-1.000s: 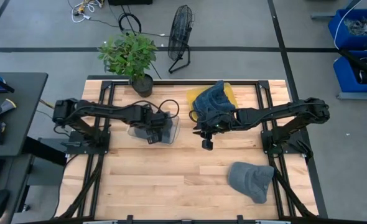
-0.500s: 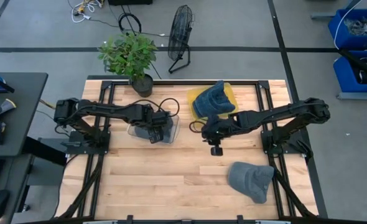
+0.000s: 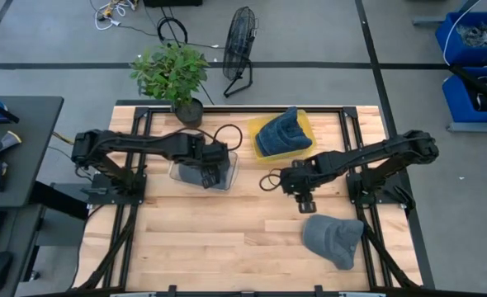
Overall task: Pick & Place hat
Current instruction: Put the gray cap into the transparent bin
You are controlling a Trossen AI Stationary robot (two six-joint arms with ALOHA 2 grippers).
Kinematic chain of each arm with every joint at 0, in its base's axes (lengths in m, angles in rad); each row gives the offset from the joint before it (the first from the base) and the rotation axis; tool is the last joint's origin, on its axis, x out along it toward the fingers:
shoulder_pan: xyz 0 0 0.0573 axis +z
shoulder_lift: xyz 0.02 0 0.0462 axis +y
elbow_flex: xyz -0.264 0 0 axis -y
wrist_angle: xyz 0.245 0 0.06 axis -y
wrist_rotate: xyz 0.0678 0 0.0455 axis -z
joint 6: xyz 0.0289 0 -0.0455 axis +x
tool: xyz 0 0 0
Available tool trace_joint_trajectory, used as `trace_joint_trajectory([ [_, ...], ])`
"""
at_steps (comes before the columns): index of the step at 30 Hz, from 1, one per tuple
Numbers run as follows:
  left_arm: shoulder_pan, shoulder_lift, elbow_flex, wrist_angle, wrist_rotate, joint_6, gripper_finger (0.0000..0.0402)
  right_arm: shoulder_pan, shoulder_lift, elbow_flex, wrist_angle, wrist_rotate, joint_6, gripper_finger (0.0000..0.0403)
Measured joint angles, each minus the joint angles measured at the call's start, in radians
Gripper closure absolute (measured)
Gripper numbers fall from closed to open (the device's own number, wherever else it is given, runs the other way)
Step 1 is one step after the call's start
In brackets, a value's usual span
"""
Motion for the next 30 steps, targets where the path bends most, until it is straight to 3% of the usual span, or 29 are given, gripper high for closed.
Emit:
trace_joint_trajectory([
  [7, -0.005, 0.000, 0.068, 0.017, -0.019, 0.078, 0.0237, 0.054, 0.000, 0.000, -0.174, 0.010, 0.022, 0.0213],
  [12, 0.003, 0.000, 0.107, 0.084, -0.016, 0.207, 0.0237, 0.055, 0.000, -0.043, 0.186, 0.145, -0.698, 0.0213],
  [14, 0.004, 0.000, 0.125, 0.097, -0.014, 0.224, 0.0237, 0.055, 0.000, -0.047, 0.303, 0.135, -0.896, 0.0213],
  [17, 0.004, -0.002, 0.147, 0.131, -0.013, 0.273, 0.0237, 0.055, 0.000, -0.047, 0.439, 0.116, -1.056, 0.0213],
  [21, 0.008, 0.000, 0.188, 0.192, -0.011, 0.363, 0.0237, 0.055, 0.000, -0.047, 0.548, 0.115, -1.096, 0.0213],
  [30, 0.038, -0.001, 0.223, 0.342, -0.019, 0.328, 0.0237, 0.055, 0.000, -0.047, 0.554, 0.116, -1.097, 0.0213],
])
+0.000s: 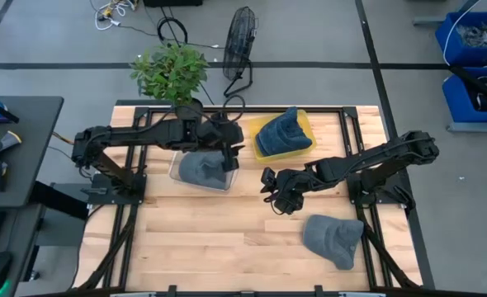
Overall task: Pick & Place hat
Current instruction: Put the gray cap into the transparent bin
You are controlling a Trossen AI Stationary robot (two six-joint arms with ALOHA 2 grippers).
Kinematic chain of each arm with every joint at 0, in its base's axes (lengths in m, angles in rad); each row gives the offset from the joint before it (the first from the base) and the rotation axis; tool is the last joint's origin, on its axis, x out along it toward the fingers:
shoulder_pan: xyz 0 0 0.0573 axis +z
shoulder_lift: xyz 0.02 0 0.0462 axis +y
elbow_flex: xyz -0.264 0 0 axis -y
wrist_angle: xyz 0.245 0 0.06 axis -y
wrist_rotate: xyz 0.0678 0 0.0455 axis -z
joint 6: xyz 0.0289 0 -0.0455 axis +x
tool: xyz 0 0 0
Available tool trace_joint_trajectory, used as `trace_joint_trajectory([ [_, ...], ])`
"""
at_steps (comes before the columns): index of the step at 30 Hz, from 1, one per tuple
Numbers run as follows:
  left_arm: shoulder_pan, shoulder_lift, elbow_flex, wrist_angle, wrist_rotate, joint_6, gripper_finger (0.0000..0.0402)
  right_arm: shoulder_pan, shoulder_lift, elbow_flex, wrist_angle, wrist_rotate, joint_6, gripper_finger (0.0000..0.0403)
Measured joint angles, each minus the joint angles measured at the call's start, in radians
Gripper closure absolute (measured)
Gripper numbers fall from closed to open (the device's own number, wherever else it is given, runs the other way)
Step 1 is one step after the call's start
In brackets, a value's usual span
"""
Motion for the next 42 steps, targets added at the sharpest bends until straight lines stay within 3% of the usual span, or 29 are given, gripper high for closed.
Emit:
trace_joint_trajectory([
  [23, 0.002, 0.005, -0.001, 0.005, 0.000, 0.018, 0.0237, 0.000, 0.000, 0.000, -0.001, 0.000, 0.000, 0.0213],
  [29, -0.020, 0.001, -0.001, -0.003, 0.000, 0.084, 0.0237, 0.000, 0.000, 0.000, -0.001, 0.000, 0.000, 0.0213],
  [31, -0.038, -0.014, -0.001, -0.073, 0.000, 0.074, 0.0237, 0.000, 0.000, 0.000, 0.002, 0.012, -0.006, 0.0213],
  [37, -0.112, -0.065, -0.002, -0.327, 0.002, -0.052, 0.0237, -0.016, 0.001, 0.001, 0.123, 0.182, -0.004, 0.0213],
  [42, -0.161, -0.132, -0.002, -0.380, -0.034, -0.158, 0.0237, -0.023, 0.001, 0.001, 0.118, 0.176, -0.002, 0.0213],
])
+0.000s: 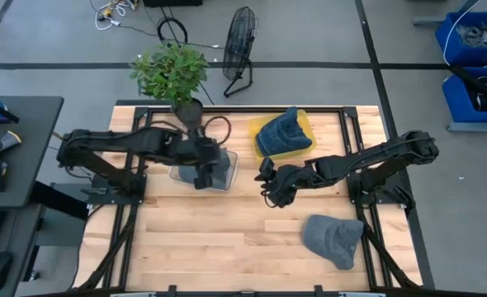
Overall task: Pick & Place hat
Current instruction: Put the gray cap into the transparent bin
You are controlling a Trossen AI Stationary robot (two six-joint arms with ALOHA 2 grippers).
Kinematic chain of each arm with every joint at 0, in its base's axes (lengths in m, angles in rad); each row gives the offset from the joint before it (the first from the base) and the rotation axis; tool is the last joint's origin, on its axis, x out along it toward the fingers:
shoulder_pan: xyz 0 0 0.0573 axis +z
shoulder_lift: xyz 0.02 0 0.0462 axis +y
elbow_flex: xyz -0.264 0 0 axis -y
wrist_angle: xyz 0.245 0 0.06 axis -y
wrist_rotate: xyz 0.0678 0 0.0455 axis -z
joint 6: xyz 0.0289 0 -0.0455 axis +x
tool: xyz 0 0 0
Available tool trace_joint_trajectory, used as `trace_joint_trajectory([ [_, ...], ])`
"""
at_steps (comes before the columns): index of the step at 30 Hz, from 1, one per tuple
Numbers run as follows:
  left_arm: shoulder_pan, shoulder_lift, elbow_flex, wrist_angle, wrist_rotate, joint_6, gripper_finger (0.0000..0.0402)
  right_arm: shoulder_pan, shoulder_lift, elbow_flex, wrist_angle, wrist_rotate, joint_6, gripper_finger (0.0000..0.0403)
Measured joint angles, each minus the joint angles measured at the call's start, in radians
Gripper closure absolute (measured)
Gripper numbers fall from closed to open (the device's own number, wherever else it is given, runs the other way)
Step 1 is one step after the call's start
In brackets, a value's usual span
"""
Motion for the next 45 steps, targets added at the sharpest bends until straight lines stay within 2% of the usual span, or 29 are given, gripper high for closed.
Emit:
trace_joint_trajectory([
  [3, -0.032, -0.063, 0.001, -0.013, -0.083, -0.051, 0.0237, 0.000, 0.000, 0.000, -0.008, -0.001, -0.030, 0.0213],
  [8, -0.075, -0.188, -0.004, -0.072, -0.201, -0.136, 0.0237, -0.011, 0.000, 0.000, -0.015, 0.015, -0.267, 0.0213],
  [11, -0.095, -0.258, -0.055, -0.070, -0.252, -0.180, 0.0237, -0.011, 0.000, 0.000, -0.010, 0.001, -0.286, 0.0213],
  [13, -0.102, -0.295, -0.109, -0.060, -0.265, -0.224, 0.0237, -0.010, 0.000, 0.000, -0.008, -0.055, -0.260, 0.0213],
  [15, -0.110, -0.324, -0.176, -0.046, -0.274, -0.271, 0.0237, -0.010, 0.000, 0.000, -0.028, -0.150, -0.104, 0.0213],
  [18, -0.118, -0.355, -0.288, 0.006, -0.282, -0.313, 0.0237, -0.003, 0.000, 0.000, -0.061, -0.259, 0.262, 0.0213],
  [23, -0.118, -0.366, -0.464, 0.156, -0.285, -0.326, 0.0237, 0.029, 0.000, 0.000, -0.132, -0.330, 0.999, 0.0213],
  [25, -0.118, -0.366, -0.516, 0.203, -0.286, -0.307, 0.0237, 0.035, 0.000, 0.000, -0.159, -0.337, 1.187, 0.0213],
  [30, -0.115, -0.366, -0.575, 0.248, -0.288, -0.302, 0.0236, 0.036, 0.000, 0.000, -0.209, -0.296, 1.336, 0.0213],
  [42, -0.114, -0.366, -0.576, 0.273, -0.314, -0.296, 0.0236, 0.036, 0.000, 0.000, -0.252, -0.290, 1.333, 0.0213],
  [45, -0.114, -0.366, -0.576, 0.274, -0.338, -0.296, 0.0236, 0.039, 0.000, 0.000, -0.230, -0.289, 1.405, 0.0213],
])
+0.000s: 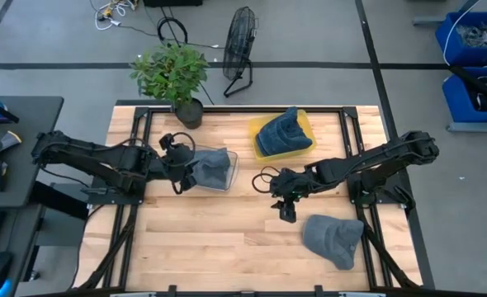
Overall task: Pick & Place hat
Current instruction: Put the gray cap into the transparent bin
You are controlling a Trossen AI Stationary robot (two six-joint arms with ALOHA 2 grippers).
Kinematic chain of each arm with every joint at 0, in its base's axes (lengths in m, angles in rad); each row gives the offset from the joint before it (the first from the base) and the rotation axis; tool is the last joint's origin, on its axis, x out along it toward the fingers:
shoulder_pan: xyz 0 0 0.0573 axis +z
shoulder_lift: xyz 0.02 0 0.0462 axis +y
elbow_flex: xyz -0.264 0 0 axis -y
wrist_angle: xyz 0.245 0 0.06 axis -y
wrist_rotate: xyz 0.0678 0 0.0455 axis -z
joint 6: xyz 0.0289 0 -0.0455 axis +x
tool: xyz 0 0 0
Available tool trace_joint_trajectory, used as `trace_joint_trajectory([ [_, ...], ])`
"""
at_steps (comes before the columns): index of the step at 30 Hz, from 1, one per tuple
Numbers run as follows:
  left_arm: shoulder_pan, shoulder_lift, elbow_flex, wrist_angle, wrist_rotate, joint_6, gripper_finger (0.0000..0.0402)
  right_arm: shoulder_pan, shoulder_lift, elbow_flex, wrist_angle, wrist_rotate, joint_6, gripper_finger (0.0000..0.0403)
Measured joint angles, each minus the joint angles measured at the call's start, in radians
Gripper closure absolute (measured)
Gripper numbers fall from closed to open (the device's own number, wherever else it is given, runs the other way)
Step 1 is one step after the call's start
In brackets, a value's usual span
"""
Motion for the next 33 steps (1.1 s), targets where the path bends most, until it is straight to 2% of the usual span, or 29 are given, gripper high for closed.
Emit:
trace_joint_trajectory([
  [5, 0.000, 0.000, 0.000, 0.014, -0.002, -0.001, 0.0236, -0.003, 0.000, 0.000, 0.052, -0.001, 0.052, 0.0213],
  [8, 0.000, 0.000, 0.000, 0.015, -0.002, -0.004, 0.0236, -0.004, -0.001, 0.000, -0.019, -0.044, 0.039, 0.0213],
  [11, 0.000, 0.000, 0.000, 0.015, -0.002, -0.005, 0.0236, -0.003, -0.004, 0.000, -0.147, -0.180, 0.083, 0.0213],
  [14, 0.000, 0.000, 0.000, 0.014, -0.002, -0.020, 0.0236, -0.003, -0.004, 0.018, -0.344, -0.381, 0.201, 0.0213],
  [16, 0.000, 0.000, 0.000, 0.014, -0.002, -0.041, 0.0236, 0.005, -0.005, 0.021, -0.487, -0.461, 0.226, 0.0213],
  [18, -0.002, 0.000, 0.000, 0.014, -0.002, -0.059, 0.0236, 0.029, -0.005, 0.021, -0.656, -0.451, 0.226, 0.0213],
  [20, -0.003, 0.000, 0.000, 0.014, -0.001, -0.064, 0.0236, 0.058, -0.005, 0.016, -0.781, -0.382, 0.198, 0.0213],
  [22, -0.003, 0.000, 0.000, 0.014, -0.002, -0.064, 0.0236, 0.086, -0.005, -0.008, -0.825, -0.287, 0.194, 0.0213],
  [24, -0.003, 0.000, 0.000, 0.013, -0.001, -0.064, 0.0236, 0.115, -0.005, -0.041, -0.810, -0.238, 0.192, 0.0213],
  [28, -0.003, 0.000, 0.000, 0.011, -0.001, -0.064, 0.0236, 0.161, -0.005, -0.143, -0.726, -0.338, 0.170, 0.0213],
  [33, -0.003, 0.000, 0.000, 0.010, 0.002, -0.063, 0.0236, 0.219, -0.005, -0.270, -0.706, -0.443, 0.215, 0.0213],
])
